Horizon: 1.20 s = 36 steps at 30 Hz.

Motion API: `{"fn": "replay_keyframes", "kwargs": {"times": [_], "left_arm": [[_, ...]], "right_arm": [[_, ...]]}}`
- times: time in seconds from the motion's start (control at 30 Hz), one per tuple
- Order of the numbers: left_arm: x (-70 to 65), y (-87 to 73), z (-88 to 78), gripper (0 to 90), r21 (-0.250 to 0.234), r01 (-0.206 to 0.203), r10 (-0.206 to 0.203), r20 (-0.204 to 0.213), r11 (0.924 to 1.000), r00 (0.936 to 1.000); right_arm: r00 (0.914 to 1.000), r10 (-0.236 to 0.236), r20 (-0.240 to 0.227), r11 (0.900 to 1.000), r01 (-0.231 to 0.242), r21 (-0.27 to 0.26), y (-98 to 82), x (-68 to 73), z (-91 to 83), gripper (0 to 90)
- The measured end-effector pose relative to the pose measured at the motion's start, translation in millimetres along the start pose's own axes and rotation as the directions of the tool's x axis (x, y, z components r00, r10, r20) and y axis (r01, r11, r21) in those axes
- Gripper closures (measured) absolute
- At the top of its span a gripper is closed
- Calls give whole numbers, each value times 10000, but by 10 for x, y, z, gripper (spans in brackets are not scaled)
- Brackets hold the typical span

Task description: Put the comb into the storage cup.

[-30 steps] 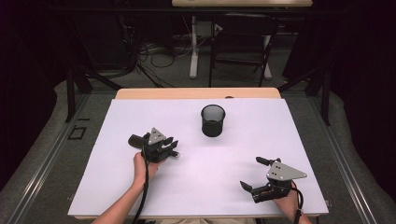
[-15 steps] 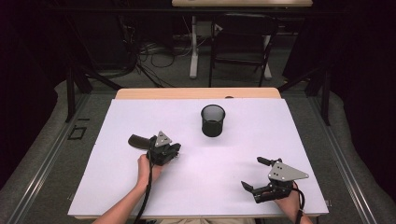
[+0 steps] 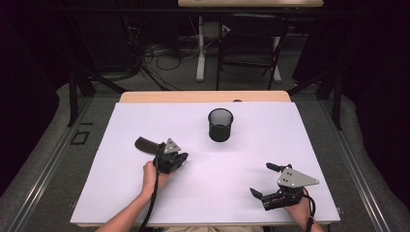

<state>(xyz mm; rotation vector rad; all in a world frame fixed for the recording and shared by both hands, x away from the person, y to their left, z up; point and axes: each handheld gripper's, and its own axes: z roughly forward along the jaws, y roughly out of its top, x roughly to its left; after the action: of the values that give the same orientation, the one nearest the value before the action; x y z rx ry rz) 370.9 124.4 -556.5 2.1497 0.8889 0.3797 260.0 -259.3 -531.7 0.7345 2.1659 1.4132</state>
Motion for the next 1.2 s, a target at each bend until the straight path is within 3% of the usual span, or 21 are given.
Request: {"fn": "replay_keyframes", "kwargs": {"times": [0.13,0.33,0.37,0.67,0.87,1.2], "left_arm": [[-26,-7,-9,895,333,-194,193,37,9993,9998],[-27,-51,-51,896,418,-225,223,42,9989,9997],[-33,-66,-57,896,383,-79,76,98,9992,9999],[5,-133,-182,895,488,-33,34,-12,9988,10000],[9,-161,-214,895,622,62,-70,130,9980,9999],[51,-195,-283,895,1001,-56,33,231,9950,9997]], "right_arm": [[10000,-43,25,10000,43,-26,2,0,-20,0],[10000,-12,82,10000,13,-54,-2,-15,-34,0],[10000,-14,79,10000,14,-66,-2,-15,-36,0],[9999,-10,115,10000,11,-93,-1,-18,-37,0],[9999,-34,162,10000,35,-82,-2,-23,-42,0],[9997,-58,240,9999,60,-100,0,-25,-63,0]]}}
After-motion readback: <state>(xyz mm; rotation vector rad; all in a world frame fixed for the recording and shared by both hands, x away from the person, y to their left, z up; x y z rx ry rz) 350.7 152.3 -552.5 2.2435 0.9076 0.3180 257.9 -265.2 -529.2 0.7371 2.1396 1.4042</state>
